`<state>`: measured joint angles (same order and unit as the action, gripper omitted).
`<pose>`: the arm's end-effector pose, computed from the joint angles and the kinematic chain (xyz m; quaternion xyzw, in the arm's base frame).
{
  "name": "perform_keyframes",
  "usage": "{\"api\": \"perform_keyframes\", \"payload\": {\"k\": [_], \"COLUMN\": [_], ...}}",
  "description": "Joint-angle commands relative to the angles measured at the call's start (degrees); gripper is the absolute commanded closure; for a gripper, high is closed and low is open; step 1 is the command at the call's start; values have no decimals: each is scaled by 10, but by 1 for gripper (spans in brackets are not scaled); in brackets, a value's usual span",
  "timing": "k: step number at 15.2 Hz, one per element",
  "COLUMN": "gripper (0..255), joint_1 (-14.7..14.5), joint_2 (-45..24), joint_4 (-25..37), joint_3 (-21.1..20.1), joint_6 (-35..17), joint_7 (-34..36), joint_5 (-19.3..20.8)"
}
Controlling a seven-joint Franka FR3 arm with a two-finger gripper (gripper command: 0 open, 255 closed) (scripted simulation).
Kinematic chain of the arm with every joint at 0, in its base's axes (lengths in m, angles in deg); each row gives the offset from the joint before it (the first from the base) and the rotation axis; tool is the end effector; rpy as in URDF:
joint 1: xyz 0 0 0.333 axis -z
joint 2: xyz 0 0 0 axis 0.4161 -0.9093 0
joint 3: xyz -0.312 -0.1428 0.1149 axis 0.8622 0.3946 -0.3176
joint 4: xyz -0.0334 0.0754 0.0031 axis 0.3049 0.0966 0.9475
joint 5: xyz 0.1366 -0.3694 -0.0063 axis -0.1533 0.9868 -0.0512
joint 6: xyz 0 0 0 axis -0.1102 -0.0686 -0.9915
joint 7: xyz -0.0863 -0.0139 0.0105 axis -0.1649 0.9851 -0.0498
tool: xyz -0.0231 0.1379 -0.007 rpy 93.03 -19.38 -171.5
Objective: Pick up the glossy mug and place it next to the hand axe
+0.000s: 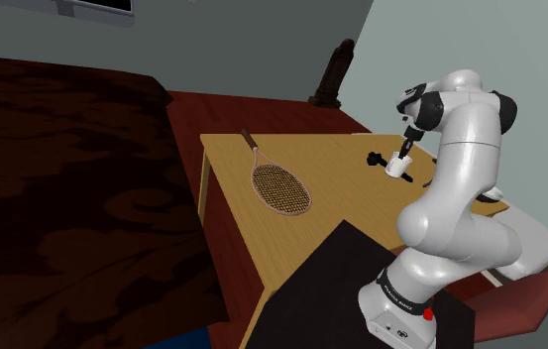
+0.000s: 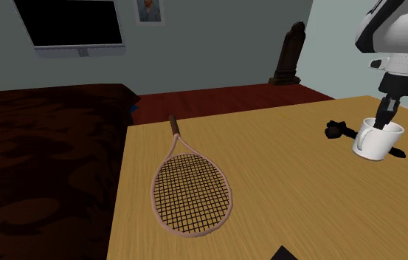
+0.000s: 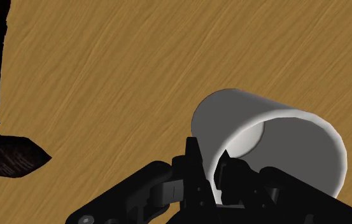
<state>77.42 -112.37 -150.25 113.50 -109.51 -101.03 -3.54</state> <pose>0.2488 -0.7109 0.3354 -0.9960 -0.0826 0.0257 0.0224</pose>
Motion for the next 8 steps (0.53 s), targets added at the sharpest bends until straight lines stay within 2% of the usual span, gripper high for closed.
{"api": "perform_keyframes", "payload": {"k": [1,6,8], "gripper": [255,255,255], "joint_1": [23,92,91], "joint_2": [-17,-88,-92], "joint_4": [28,143,135], "joint_3": [0,-5,-6], "joint_6": [11,51,39], "joint_7": [-17,-54,-55], "joint_5": [-4,-18,-19]}}
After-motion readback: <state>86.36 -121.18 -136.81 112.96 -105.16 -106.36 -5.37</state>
